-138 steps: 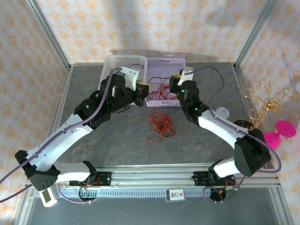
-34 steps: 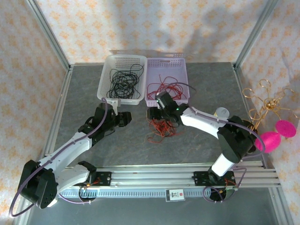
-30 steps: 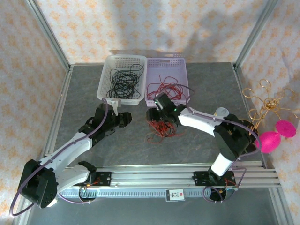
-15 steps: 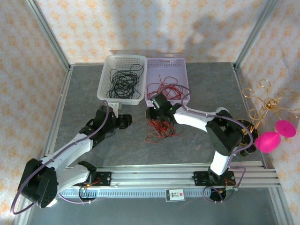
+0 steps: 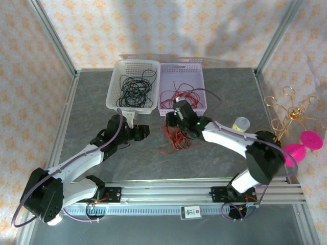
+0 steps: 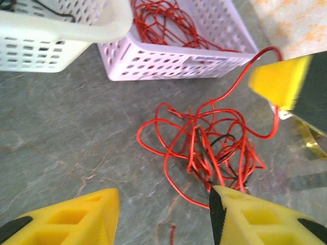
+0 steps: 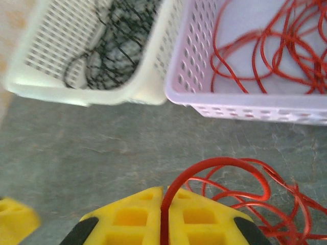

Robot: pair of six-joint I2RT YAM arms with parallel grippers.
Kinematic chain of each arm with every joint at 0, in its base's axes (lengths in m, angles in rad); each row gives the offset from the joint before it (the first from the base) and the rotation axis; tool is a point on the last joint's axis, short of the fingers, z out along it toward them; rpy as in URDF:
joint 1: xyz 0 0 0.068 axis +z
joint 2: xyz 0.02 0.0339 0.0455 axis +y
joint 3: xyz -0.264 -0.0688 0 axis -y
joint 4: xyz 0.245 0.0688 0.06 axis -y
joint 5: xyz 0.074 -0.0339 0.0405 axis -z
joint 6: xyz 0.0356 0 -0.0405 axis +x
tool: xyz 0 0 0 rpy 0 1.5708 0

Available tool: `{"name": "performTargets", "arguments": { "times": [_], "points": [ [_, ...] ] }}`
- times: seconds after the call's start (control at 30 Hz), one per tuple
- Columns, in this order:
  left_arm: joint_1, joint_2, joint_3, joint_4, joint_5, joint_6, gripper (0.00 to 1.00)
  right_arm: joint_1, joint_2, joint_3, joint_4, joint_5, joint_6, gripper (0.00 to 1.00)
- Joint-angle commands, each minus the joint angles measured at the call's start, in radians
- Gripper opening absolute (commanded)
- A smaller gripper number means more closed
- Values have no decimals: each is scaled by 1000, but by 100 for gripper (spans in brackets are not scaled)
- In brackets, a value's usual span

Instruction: Untangle the cables

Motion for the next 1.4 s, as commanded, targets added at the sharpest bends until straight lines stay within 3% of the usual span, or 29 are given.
{"name": "performTargets", "arguments": {
  "times": [0.0,0.23,0.4,0.53,0.9,1.07,1.23,1.37],
  "points": [
    [-8,-2,17,126,72,-44,52,5,-107,-33,36,2,-52,9],
    [-19,-14,33,295,217,-72,52,-1,-241,-30,19,-157,-141,10],
    [-19,16,134,163,231,113,51,-40,-257,33,-50,-321,-200,10],
    [-19,79,161,190,294,201,54,-75,-273,49,-64,-448,-231,10],
    [-64,260,220,302,352,346,58,-105,-310,41,-75,-559,-261,10],
    [-65,327,260,302,294,391,57,-107,-308,60,-91,-592,-264,10],
    [-64,393,306,301,263,403,45,-109,-311,86,-118,-603,-278,10],
    [-64,412,301,331,215,384,23,-109,-322,97,-126,-582,-283,10]
  ]
}}
